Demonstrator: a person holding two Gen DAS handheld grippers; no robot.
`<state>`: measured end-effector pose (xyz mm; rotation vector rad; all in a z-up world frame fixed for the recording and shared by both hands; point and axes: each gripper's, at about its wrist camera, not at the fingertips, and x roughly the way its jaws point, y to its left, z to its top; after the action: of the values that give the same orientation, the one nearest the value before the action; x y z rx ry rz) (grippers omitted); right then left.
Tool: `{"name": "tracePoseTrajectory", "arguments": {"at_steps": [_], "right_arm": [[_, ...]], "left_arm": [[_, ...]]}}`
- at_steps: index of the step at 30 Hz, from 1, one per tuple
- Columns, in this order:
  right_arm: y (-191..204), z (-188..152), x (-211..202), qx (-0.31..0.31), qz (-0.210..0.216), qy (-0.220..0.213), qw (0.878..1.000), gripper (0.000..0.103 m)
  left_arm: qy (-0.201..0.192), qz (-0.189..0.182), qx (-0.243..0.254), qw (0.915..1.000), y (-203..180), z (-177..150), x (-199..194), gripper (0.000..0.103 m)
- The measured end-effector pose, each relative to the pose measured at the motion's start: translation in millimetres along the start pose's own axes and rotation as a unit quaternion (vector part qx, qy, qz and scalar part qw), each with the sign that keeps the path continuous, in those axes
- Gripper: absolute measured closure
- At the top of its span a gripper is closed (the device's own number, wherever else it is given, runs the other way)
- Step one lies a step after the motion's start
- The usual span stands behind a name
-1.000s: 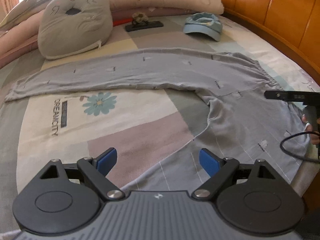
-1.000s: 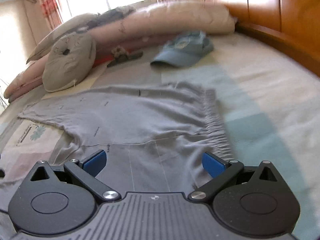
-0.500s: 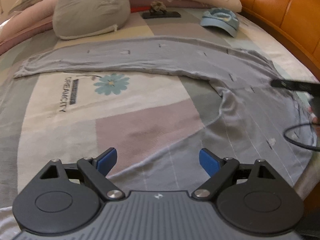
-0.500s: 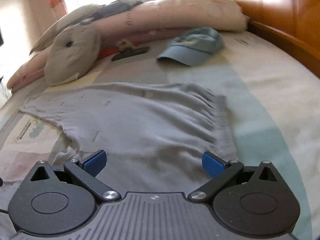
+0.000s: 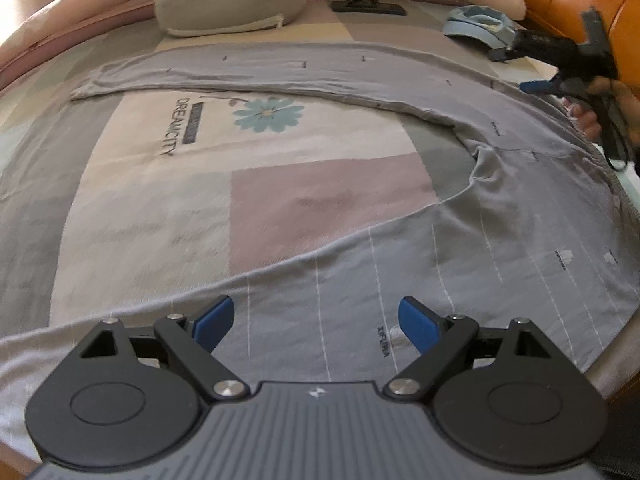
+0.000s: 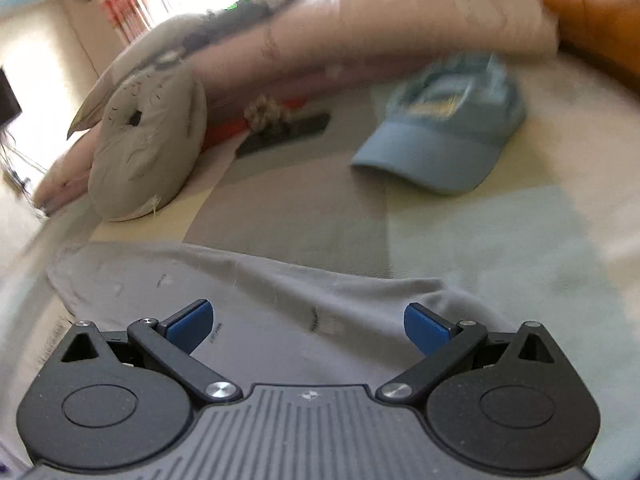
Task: Fold clothes
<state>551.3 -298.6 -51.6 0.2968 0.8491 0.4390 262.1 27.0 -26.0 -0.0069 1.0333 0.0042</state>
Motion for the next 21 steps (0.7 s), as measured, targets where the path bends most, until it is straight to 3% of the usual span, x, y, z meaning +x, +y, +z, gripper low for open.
{"name": "tracePoseTrajectory", "arguments": {"at_steps": [2, 7, 11, 13, 17, 21], "right_arm": [[-12.5, 7.5, 23.3, 0.035, 0.016, 0.027, 0.999, 0.000], [-14.5, 21.3, 41.6, 0.002, -0.009, -0.002, 1.000, 0.000], [-14.4, 37.1, 36.2, 0.003, -0.026, 0.000, 1.000, 0.000], [-11.5, 39.8, 21.3, 0.019, -0.014, -0.004, 1.000, 0.000], [-3.1, 35.8, 16.6, 0.040, 0.068, 0.035, 0.996, 0.000], [7.6, 28.7, 44.7, 0.011, 0.042, 0.047, 0.998, 0.000]], "left_arm": [[0.000, 0.006, -0.006, 1.0000, -0.3, -2.3, -2.1, 0.014], [-0.003, 0.017, -0.015, 0.9997, -4.6, -2.2, -7.1, 0.014], [-0.013, 0.022, -0.011, 0.9996, -6.2, 0.7, -13.4, 0.014], [-0.011, 0.022, -0.015, 0.9996, -4.6, 2.0, -12.7, 0.014], [-0.009, 0.022, -0.017, 0.9996, -1.3, 5.1, -7.4, 0.014], [-0.017, 0.022, -0.013, 0.9995, 5.0, 3.2, -7.3, 0.014]]}}
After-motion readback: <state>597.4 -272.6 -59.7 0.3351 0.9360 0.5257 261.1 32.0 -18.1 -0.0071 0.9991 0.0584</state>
